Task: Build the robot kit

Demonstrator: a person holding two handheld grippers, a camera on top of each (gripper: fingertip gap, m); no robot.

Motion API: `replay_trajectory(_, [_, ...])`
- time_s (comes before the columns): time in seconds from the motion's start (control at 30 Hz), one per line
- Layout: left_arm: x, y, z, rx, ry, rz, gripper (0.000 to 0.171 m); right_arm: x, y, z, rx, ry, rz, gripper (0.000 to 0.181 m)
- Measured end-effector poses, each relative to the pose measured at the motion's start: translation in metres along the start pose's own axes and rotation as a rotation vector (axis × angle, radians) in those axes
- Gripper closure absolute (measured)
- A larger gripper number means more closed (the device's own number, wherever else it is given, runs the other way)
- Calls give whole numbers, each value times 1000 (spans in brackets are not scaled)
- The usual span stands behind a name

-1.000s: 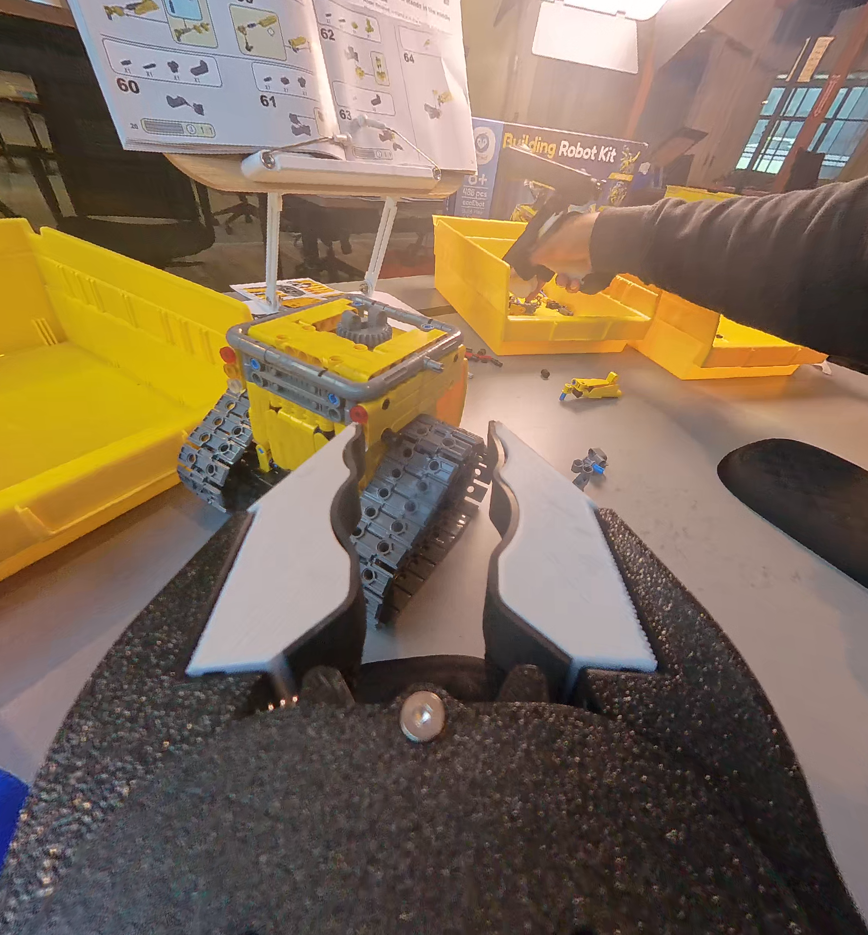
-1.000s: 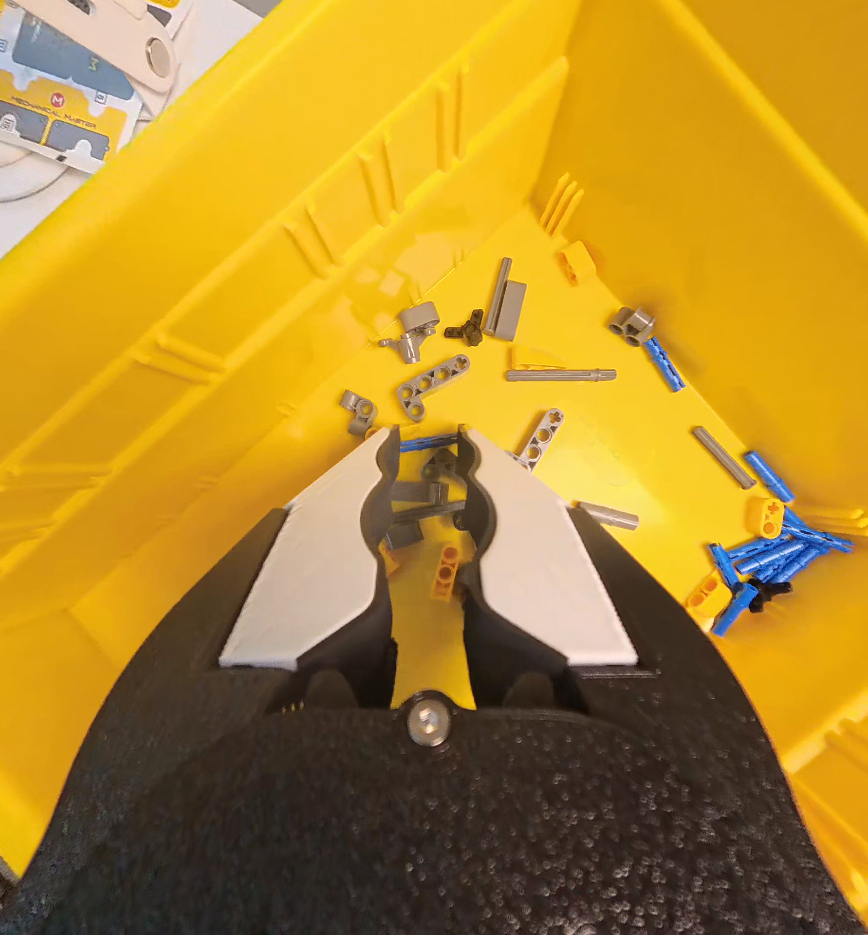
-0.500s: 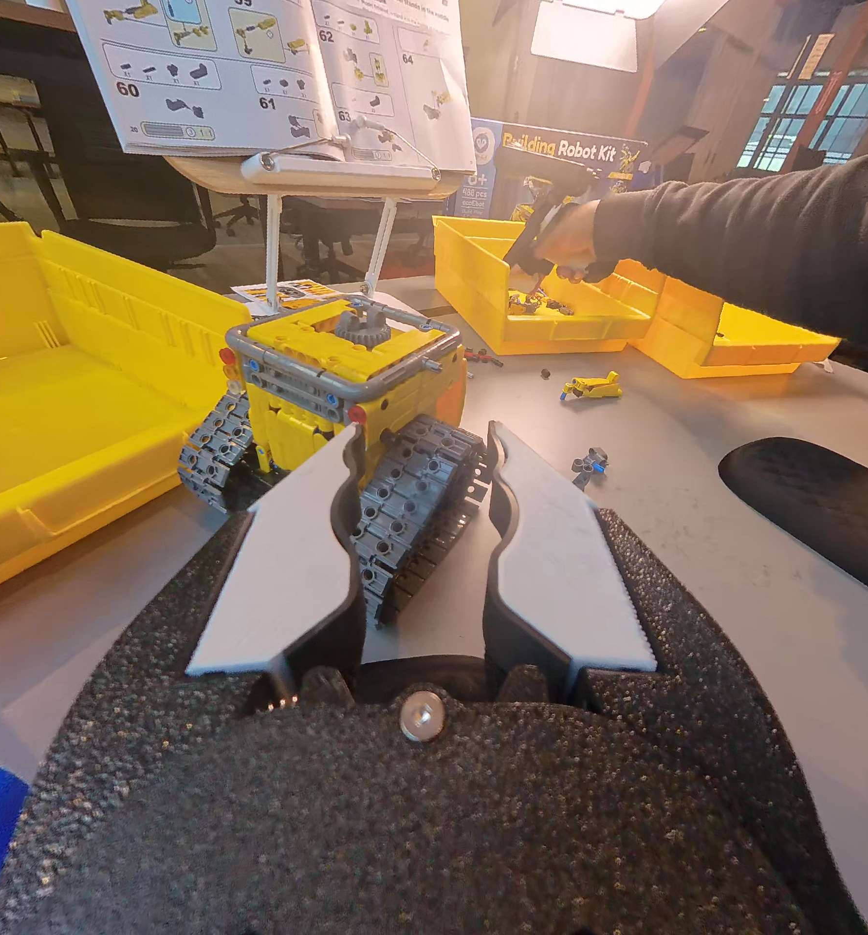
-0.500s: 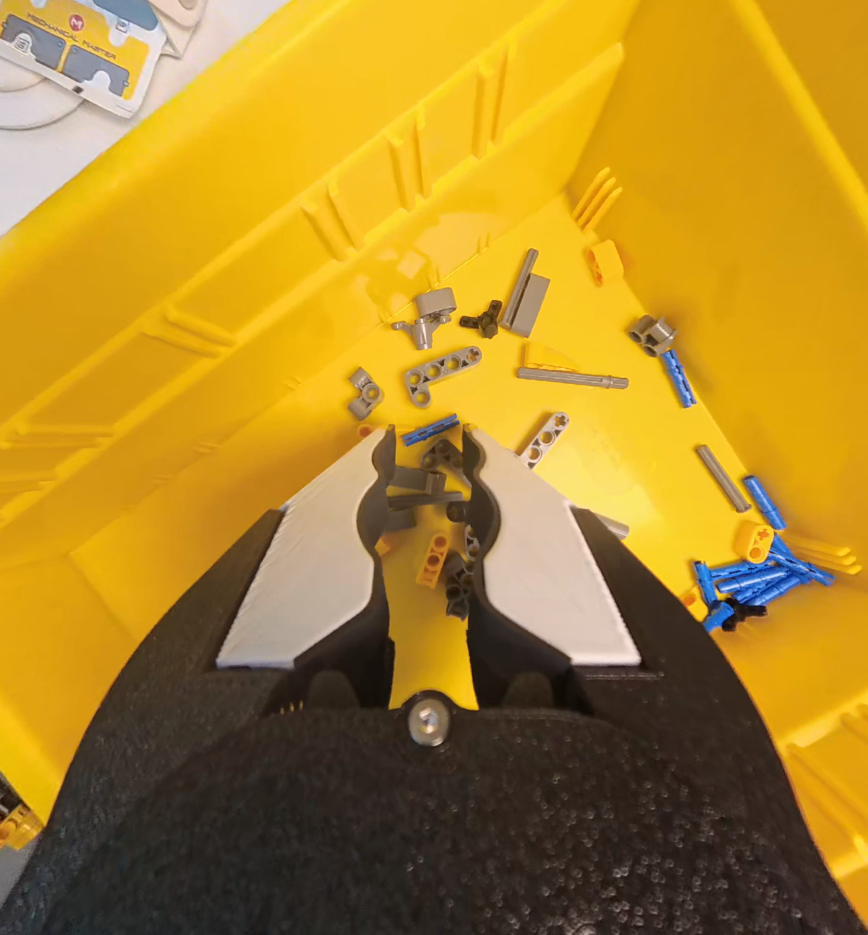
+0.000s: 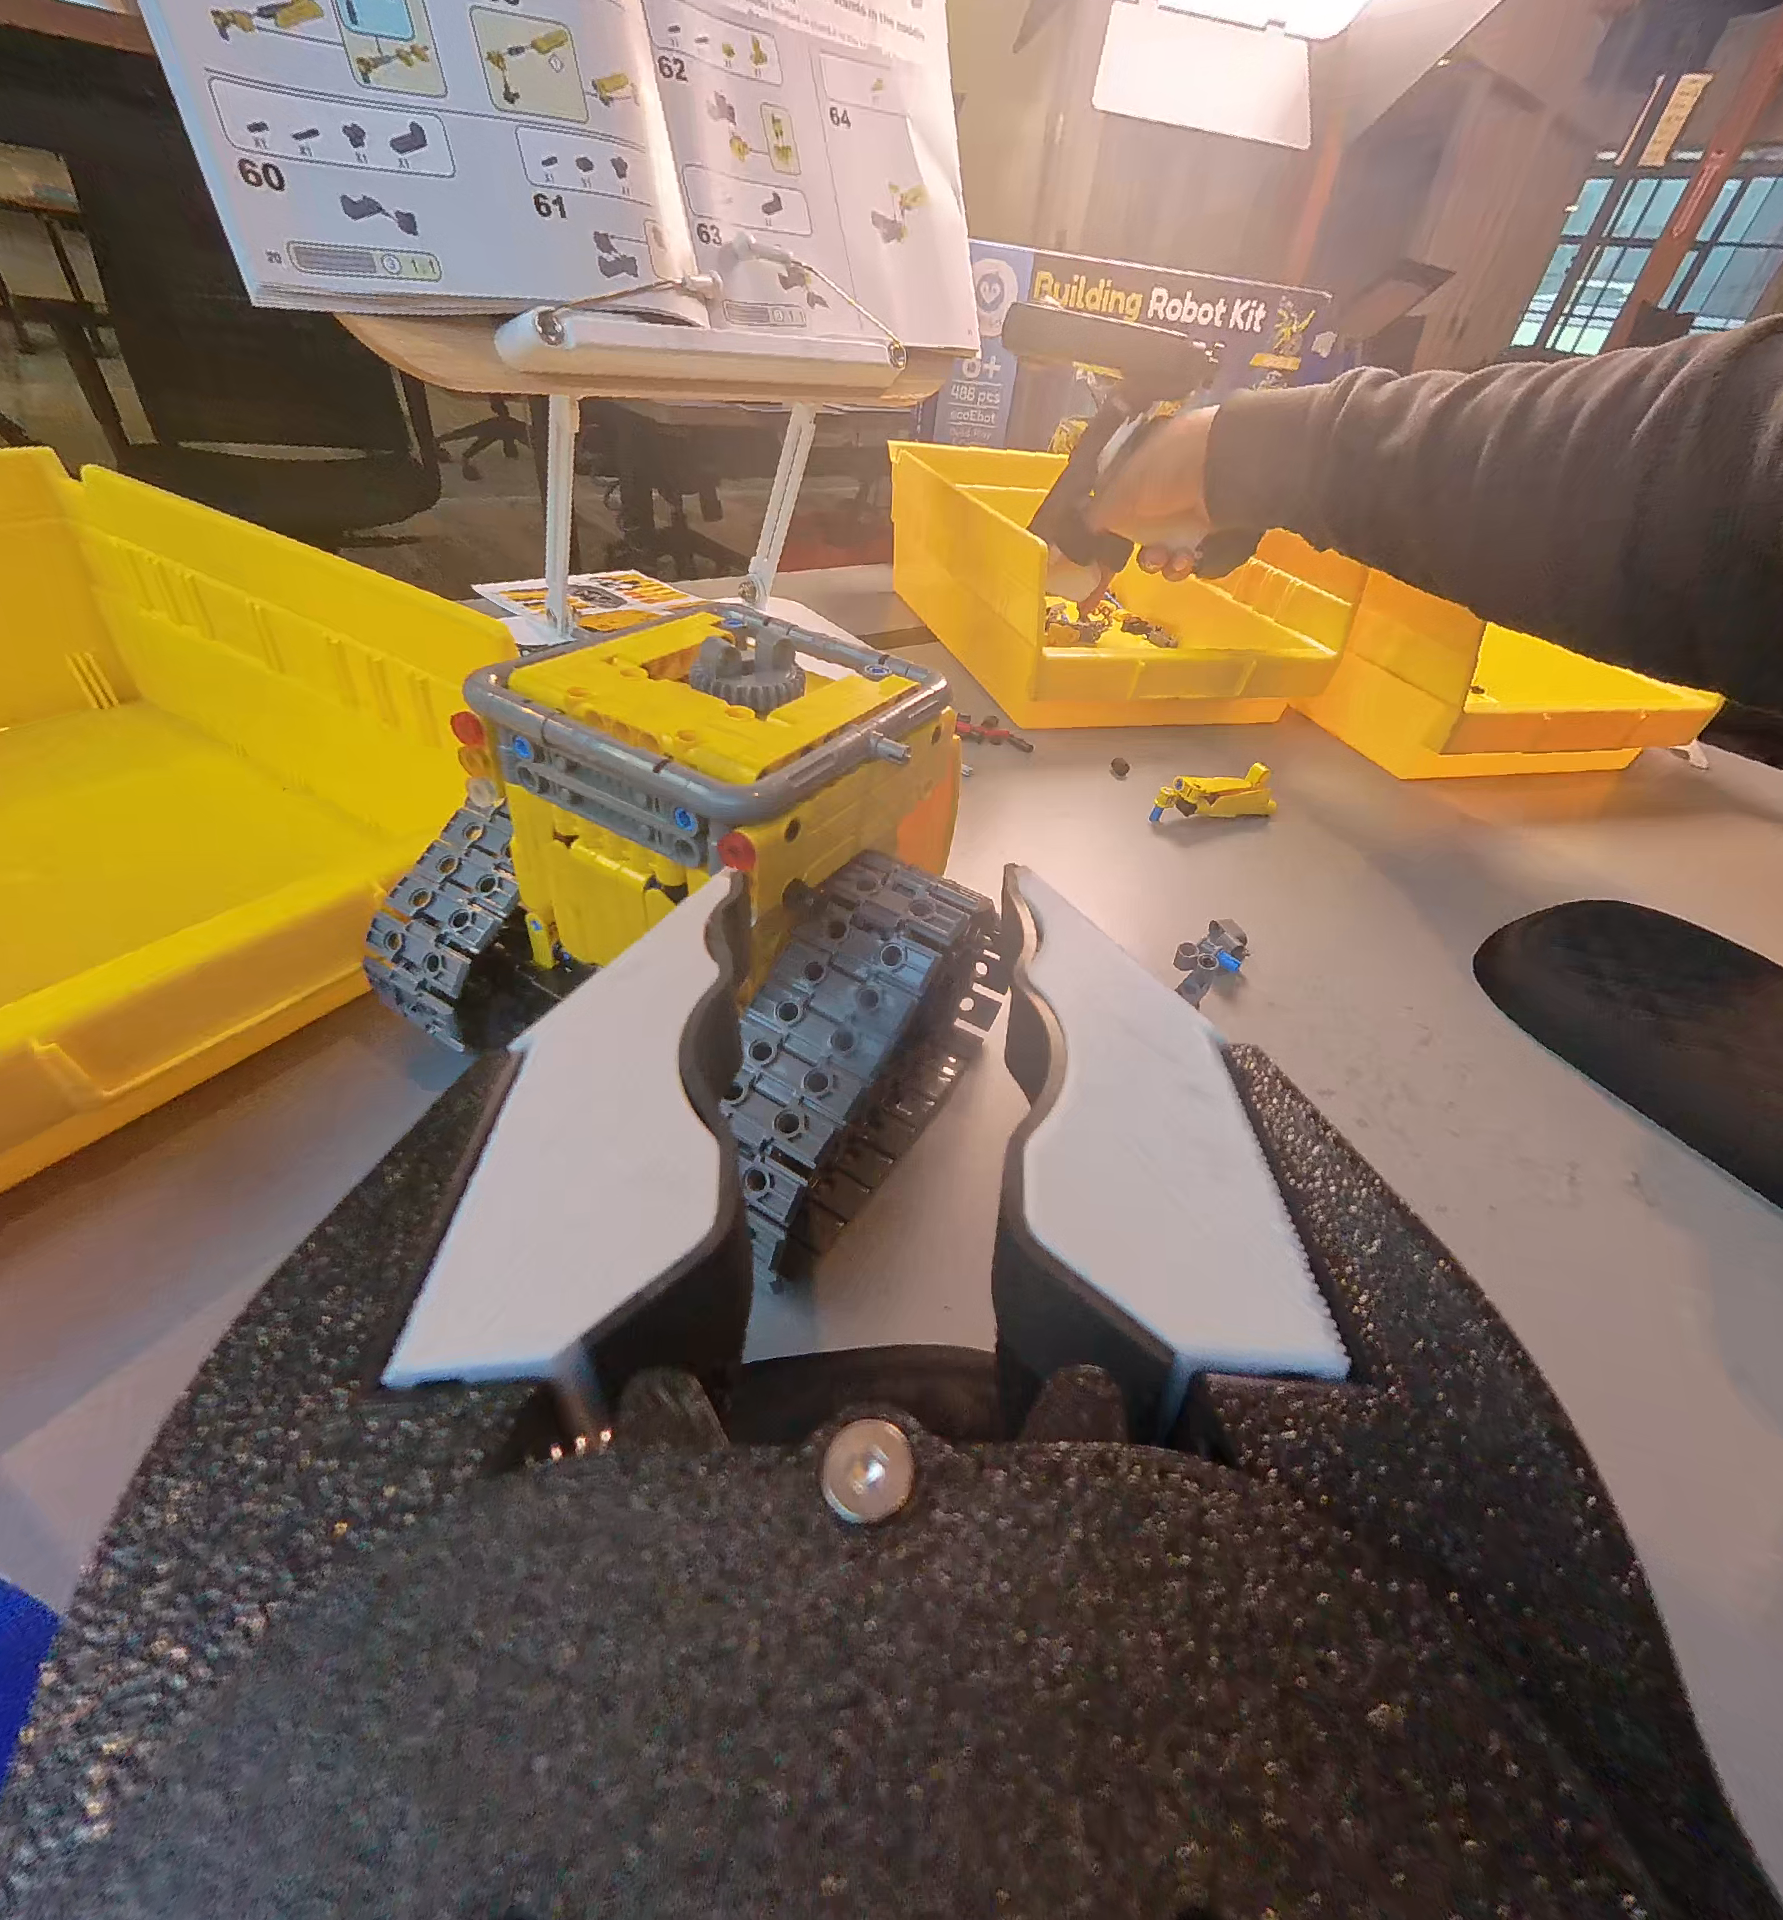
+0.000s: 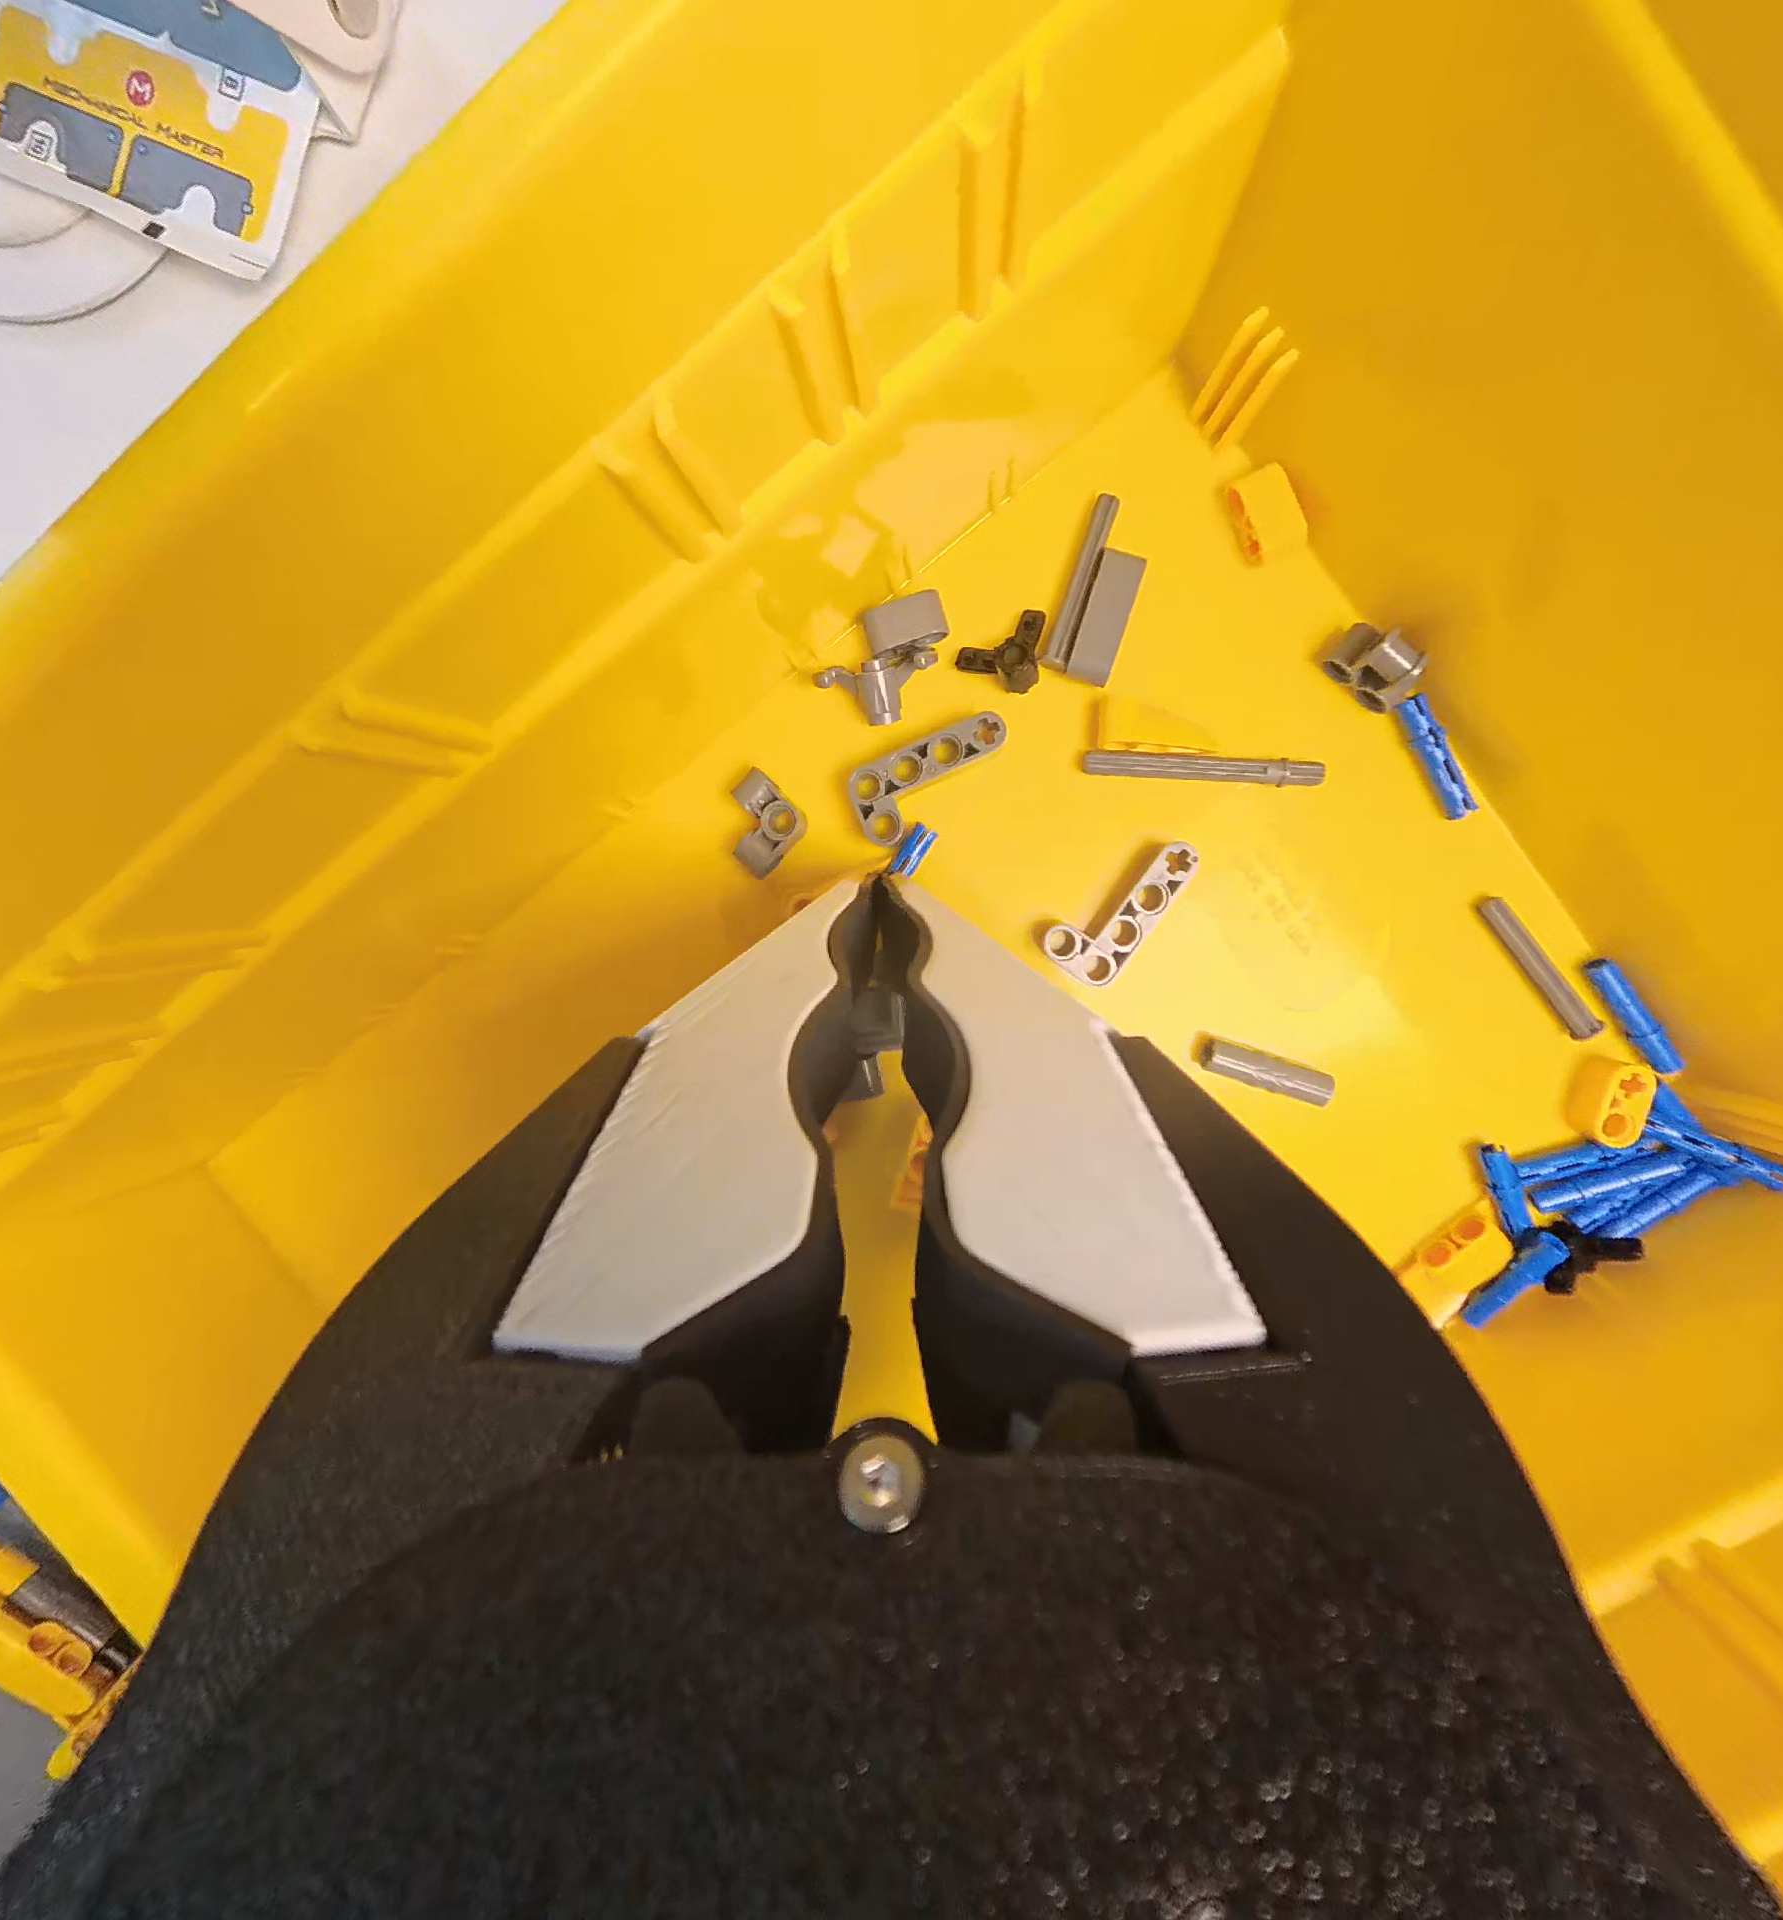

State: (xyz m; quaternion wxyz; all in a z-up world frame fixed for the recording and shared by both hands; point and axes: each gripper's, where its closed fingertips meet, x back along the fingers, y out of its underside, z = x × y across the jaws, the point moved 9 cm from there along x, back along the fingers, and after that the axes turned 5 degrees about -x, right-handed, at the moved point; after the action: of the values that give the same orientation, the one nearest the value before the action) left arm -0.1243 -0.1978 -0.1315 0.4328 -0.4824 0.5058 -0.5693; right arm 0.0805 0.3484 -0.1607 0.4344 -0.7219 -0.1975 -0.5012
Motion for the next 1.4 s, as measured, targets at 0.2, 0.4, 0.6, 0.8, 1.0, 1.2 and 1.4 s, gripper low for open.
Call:
replay_trajectory(0.2, [1,0,1,-3,2,5,125,19,2,-6,34,-23,61,181])
replay_trajectory(0.4, [-1,0,3,-24,6,-6,125,32,4,-13,63,9,81,179])
replay_trajectory(0.6, [1,-1,3,-23,4,4,125,6,-3,-4,14,88,55,174])
replay_trajectory(0.8, [1,-1,2,-10,4,9,125,-1,-3,-3,-15,66,7,176])
replay_trajectory(1.0, [1,0,2,-10,9,5,125,0,-2,0,-47,56,3,169])
replay_trajectory(1.2, [1,0,1,-4,8,7,125,1,-1,-1,-26,8,11,156])
replay_trajectory(1.4, [0,0,1,-1,8,2,125,-2,2,7,-47,20,1,167])
